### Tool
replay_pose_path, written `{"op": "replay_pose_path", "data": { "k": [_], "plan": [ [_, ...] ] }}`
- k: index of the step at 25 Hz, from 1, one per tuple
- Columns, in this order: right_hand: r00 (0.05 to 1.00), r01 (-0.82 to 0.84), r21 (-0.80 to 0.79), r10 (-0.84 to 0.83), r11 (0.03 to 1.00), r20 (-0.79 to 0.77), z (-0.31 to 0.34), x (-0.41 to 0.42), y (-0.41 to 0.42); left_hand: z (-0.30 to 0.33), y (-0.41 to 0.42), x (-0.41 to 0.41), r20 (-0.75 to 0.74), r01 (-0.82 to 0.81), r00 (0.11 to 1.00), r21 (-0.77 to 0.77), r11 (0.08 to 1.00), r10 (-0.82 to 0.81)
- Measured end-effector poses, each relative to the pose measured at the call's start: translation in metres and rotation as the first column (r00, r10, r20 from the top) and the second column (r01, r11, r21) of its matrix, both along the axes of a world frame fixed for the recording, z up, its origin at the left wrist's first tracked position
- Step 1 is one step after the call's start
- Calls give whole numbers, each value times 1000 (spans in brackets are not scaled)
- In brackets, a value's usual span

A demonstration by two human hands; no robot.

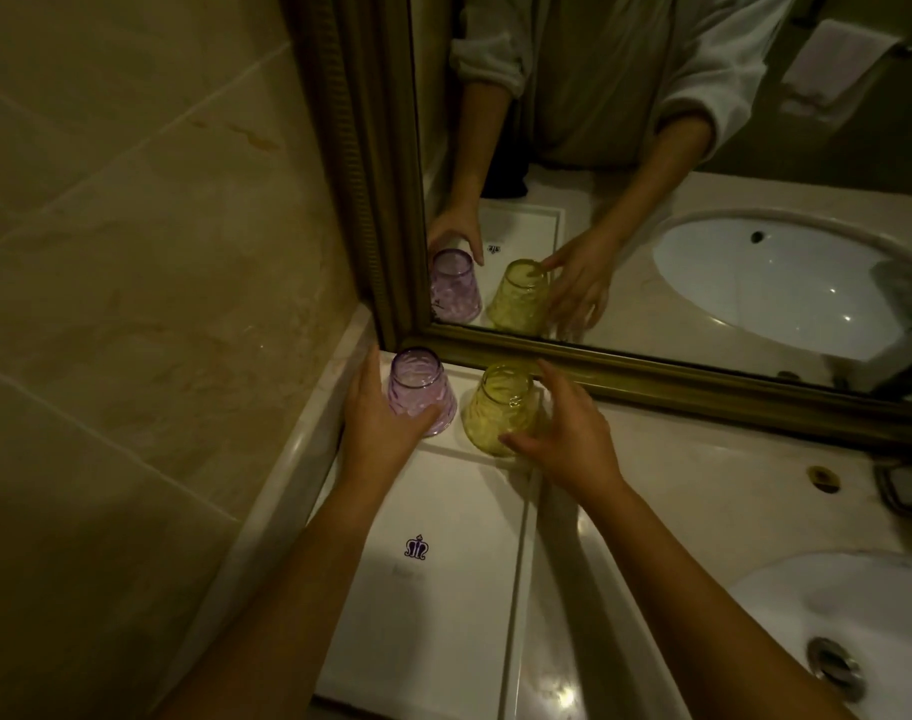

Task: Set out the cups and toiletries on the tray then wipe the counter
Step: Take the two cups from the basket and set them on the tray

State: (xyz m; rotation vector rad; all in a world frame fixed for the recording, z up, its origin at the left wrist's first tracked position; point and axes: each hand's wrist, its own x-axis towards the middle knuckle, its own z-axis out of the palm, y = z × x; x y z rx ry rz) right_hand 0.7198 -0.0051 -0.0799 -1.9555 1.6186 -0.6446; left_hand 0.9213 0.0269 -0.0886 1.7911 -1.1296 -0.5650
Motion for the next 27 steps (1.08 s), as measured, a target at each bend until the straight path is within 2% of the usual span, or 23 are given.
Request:
{"op": "replay_pose_path", "data": {
  "k": [4,11,20,27],
  "plan": [
    [978,-65,-71,50,995,-203,-19,-6,4,-19,9,-1,74,-42,996,8,999,41],
    [940,-157,-162,97,974,-326,-20,-4,-4,-25,11,0,133,-53,989,-67,996,61],
    [957,-162,-180,110,970,-269,-22,-7,-7,-27,13,0,152,-58,986,-93,994,72],
    [967,-122,-124,90,985,-238,-27,-5,-1,-24,26,-9,111,-2,994,37,999,-2]
  ]
}}
